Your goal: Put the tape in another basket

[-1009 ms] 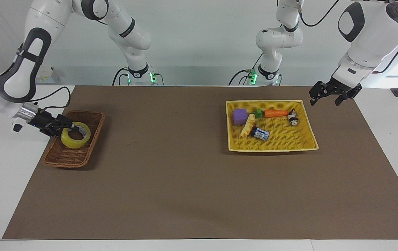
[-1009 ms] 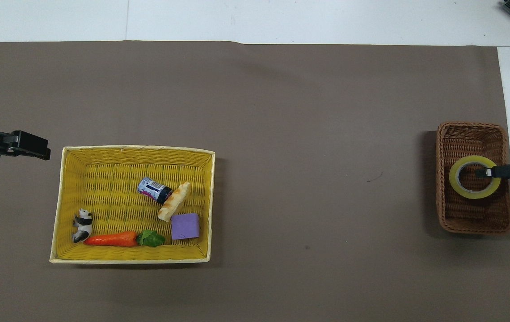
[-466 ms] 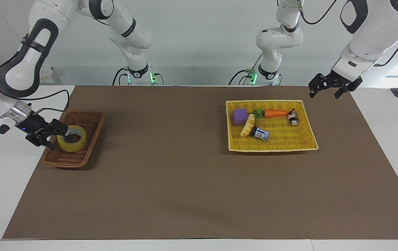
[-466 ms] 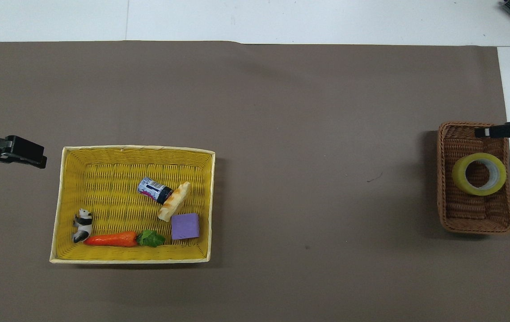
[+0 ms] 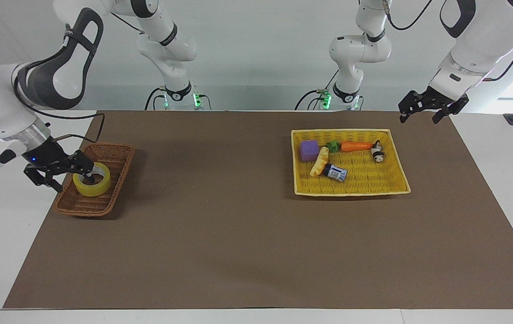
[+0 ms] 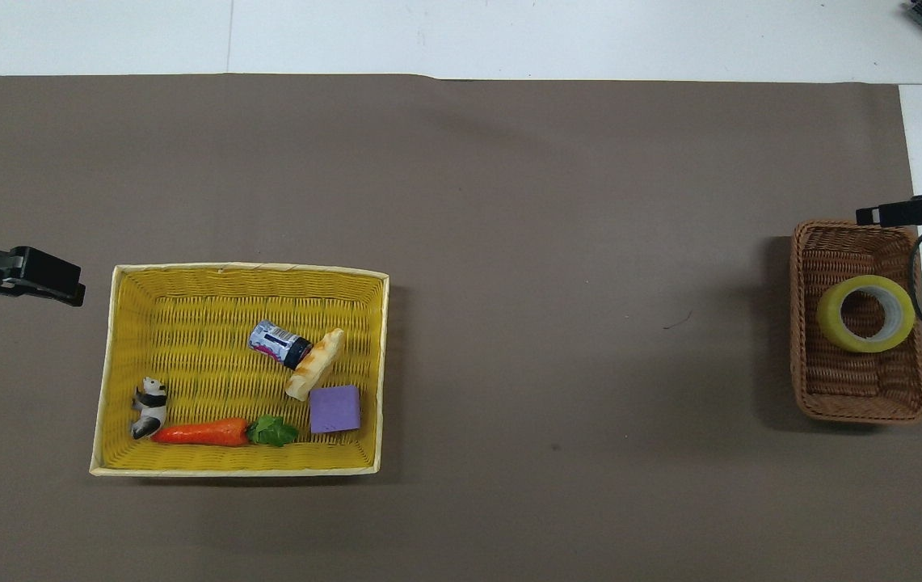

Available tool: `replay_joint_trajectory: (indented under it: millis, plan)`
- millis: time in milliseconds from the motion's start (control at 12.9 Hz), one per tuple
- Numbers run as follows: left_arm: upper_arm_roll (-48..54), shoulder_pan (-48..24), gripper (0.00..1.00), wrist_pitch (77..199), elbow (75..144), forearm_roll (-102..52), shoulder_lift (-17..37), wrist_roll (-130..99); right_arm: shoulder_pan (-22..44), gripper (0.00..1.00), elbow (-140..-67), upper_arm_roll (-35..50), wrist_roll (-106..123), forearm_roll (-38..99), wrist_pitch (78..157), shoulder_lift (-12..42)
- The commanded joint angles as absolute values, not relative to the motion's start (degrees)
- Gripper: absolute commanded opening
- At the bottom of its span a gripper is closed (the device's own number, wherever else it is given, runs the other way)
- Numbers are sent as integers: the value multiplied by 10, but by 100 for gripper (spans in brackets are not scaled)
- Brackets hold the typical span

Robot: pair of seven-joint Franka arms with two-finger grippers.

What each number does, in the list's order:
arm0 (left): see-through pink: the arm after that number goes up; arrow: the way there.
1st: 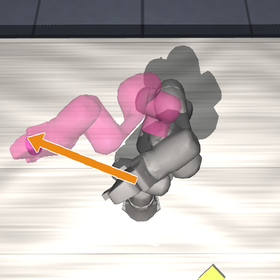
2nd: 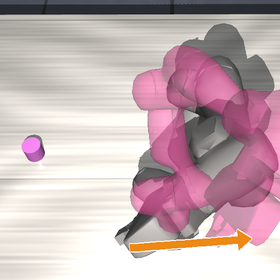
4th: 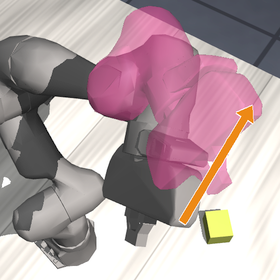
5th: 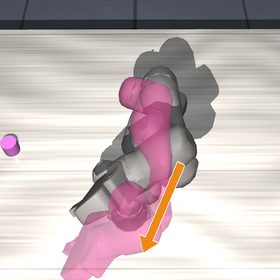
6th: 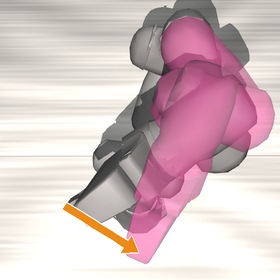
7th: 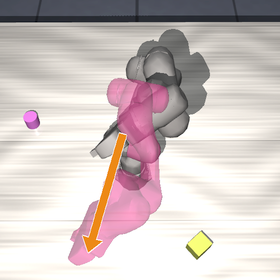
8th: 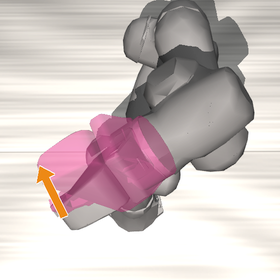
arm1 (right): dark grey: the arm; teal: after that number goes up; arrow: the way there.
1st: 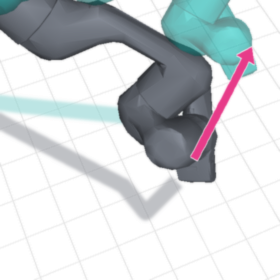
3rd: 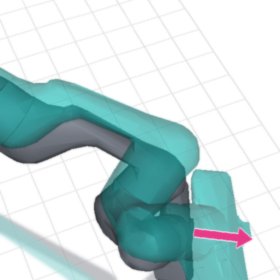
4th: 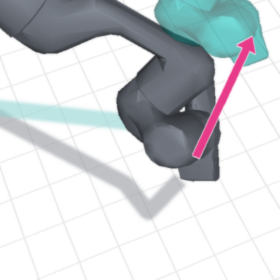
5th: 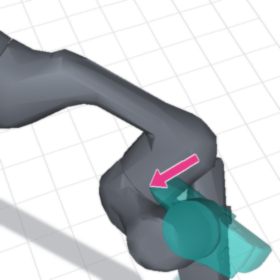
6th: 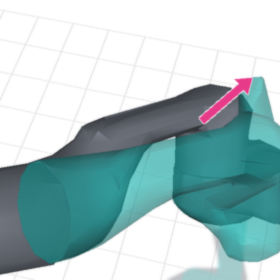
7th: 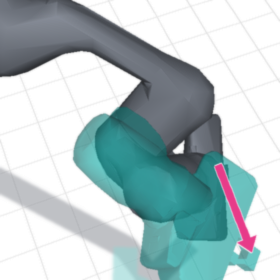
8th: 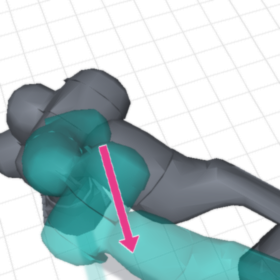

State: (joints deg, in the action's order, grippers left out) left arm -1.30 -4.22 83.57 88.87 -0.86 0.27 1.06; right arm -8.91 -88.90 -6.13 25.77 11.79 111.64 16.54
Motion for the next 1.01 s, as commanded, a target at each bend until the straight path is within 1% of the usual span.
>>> replay_joint_trajectory:
  millis: [0, 233, 466, 621, 931]
  plan:
    - [-24, -52, 100, 829, 880, 0, 4, 16, -43, 100, -894, -61, 122, 43, 1107, 133]
    - [-24, -52, 100, 829, 880, 0, 4, 16, 9, 100, -895, -61, 0, 14, 1058, 106]
    - [-24, -52, 100, 829, 880, 0, 4, 15, 46, 100, -894, -61, -83, 1, 1003, 65]
    - [-24, -52, 100, 829, 880, 0, 4, 16, 47, 100, -889, -61, -90, 9, 973, 39]
    - [-24, -52, 100, 829, 880, 0, 4, 16, 37, 100, -875, -72, -75, 12, 873, -12]
